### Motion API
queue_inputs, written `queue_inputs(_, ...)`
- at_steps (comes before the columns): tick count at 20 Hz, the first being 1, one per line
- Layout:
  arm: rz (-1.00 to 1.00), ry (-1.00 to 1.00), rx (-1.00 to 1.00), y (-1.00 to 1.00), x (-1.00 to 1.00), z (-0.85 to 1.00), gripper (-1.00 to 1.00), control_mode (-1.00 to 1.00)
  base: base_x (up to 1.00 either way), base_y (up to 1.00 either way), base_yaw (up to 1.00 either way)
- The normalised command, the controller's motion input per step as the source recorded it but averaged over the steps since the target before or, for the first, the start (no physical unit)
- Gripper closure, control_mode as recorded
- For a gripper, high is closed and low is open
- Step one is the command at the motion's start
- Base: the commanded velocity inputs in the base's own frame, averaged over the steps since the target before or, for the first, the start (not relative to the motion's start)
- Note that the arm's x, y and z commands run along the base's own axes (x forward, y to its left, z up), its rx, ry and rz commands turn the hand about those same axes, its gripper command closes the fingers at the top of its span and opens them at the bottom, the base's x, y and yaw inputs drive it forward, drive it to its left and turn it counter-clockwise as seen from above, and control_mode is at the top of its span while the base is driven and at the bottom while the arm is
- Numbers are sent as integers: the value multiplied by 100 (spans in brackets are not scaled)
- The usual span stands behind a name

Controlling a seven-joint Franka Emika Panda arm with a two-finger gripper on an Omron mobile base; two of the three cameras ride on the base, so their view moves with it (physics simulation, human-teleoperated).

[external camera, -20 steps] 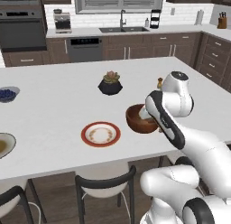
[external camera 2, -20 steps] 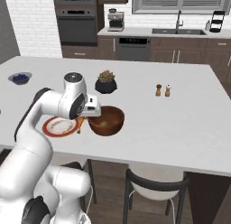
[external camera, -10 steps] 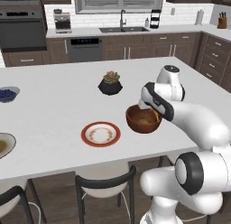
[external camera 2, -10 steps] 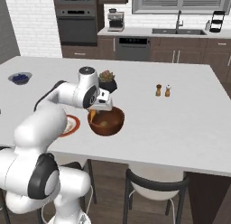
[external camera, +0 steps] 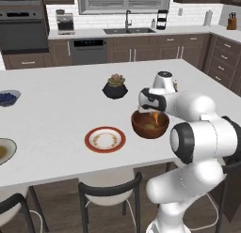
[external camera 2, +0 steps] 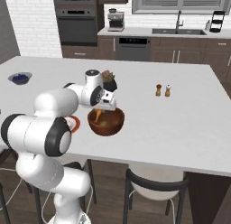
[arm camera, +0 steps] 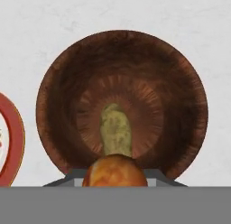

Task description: Pick the chicken drumstick and potato from their plates and place them in the bowl. Then put the bowl in the fridge.

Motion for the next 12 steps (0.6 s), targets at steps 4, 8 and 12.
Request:
queue_inputs(4,-5,0,-1,-1,33,-44,100,-100,0,0,0)
queue_inputs(8,-5,0,0,-8,25,-39,100,-100,0,0,0)
queue_inputs(12,-2,0,0,-11,24,-16,100,-100,0,0,0)
